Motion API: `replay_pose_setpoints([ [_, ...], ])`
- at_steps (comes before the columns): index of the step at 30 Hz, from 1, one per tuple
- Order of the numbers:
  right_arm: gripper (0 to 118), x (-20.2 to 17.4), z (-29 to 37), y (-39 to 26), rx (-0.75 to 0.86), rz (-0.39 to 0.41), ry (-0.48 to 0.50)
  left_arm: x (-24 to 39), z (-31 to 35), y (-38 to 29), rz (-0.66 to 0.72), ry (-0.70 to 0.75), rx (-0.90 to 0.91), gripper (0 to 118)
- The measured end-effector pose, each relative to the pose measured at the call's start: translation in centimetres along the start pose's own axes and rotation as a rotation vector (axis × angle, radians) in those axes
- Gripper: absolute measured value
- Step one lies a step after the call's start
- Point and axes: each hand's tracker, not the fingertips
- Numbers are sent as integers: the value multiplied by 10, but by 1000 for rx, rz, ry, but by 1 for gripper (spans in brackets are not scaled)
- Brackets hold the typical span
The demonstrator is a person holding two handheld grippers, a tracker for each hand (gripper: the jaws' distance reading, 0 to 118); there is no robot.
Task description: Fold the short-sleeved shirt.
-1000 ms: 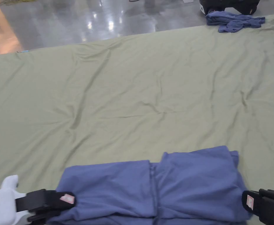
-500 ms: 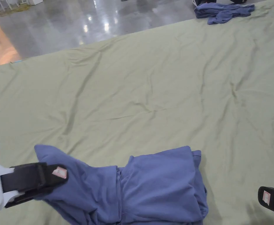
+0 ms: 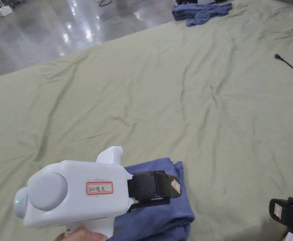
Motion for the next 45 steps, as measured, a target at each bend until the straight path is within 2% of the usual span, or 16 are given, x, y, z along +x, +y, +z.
replay_pose_setpoints([
  [5,9,4,5,2,20,-27,-24,-11,39,1,22,13,129,93],
  [6,9,4,5,2,24,-29,-24,-10,46,0,26,33,163,83],
  [8,9,2,3,2,24,-31,-17,-17,50,-1,24,114,201,47],
  [9,9,3,2,2,22,-28,-13,-19,46,-1,12,162,187,35],
  [10,9,1,0,1,20,-25,-10,-20,41,-2,16,185,184,35],
  [11,9,-1,-1,1,16,-19,-7,-25,32,-3,33,168,168,8],
  [12,9,-2,-2,0,11,-13,-1,-29,23,-4,44,148,138,5],
  [14,9,-5,-3,-1,2,-6,3,-28,-1,-8,76,102,72,5],
  [16,9,-7,-4,-2,-7,5,4,-23,-28,-14,53,82,6,5],
  [18,9,-6,-4,-2,-10,11,-4,-12,-47,-20,29,110,-5,4],
  [21,9,-10,-1,-1,-11,18,-11,-1,-46,-17,0,93,14,3],
  [29,9,-31,-4,4,-31,51,-4,13,-49,-23,-8,-84,-25,2],
  [32,9,-47,-4,7,-34,99,4,-4,-32,-27,80,-151,13,1],
  [36,9,-68,-13,18,-42,152,41,-43,17,-32,181,-152,153,0],
  [40,9,-104,-32,28,-62,248,111,-88,67,-46,280,-125,266,0],
  [45,9,-156,-71,33,-123,394,174,-135,97,-70,371,-120,301,1],
])
